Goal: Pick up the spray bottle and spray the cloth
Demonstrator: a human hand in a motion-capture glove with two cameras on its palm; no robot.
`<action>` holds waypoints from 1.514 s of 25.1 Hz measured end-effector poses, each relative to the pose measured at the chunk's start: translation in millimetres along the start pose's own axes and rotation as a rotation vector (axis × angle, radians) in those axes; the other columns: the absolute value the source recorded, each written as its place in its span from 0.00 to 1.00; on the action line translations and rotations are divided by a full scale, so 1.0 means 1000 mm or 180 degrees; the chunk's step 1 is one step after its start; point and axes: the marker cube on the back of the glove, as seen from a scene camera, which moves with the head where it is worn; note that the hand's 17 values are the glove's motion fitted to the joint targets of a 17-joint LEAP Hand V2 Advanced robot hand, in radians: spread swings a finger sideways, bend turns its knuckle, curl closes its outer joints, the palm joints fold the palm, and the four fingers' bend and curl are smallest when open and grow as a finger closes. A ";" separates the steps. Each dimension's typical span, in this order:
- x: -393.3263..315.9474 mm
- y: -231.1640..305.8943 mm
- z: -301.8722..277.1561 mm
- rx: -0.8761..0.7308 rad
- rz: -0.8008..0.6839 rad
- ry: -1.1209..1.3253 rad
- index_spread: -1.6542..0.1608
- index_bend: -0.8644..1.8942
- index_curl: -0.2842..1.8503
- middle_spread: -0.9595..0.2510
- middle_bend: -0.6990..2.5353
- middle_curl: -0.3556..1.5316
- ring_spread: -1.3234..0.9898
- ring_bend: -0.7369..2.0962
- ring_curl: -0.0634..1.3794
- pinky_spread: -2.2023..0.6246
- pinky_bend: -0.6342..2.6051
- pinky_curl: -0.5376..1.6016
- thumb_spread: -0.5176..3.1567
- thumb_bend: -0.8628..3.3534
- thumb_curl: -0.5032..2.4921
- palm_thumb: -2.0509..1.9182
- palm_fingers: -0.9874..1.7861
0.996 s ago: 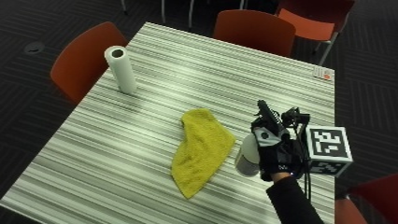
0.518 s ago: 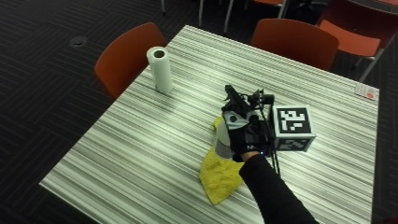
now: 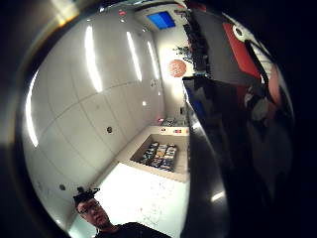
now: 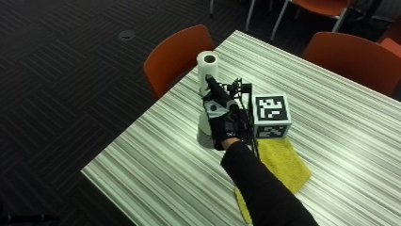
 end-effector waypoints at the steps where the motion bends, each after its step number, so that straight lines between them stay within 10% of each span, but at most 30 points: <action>1: 0.003 0.001 0.000 0.0004 0.0016 -0.0008 0.84 0.46 0.43 0.75 0.40 0.51 0.51 0.47 0.39 0.84 0.23 0.31 0.33 0.20 0.45 0.81 0.67; 34: 0.123 0.061 0.012 -0.0272 0.0455 0.0417 0.83 0.48 0.45 0.76 0.41 0.52 0.53 0.42 0.36 0.81 0.22 0.30 0.35 0.20 0.45 0.81 0.63; 38: 0.128 0.065 0.011 -0.0394 0.0523 0.0450 0.81 0.42 0.42 0.78 0.35 0.49 0.55 0.40 0.36 0.82 0.27 0.32 0.37 0.20 0.44 0.80 0.48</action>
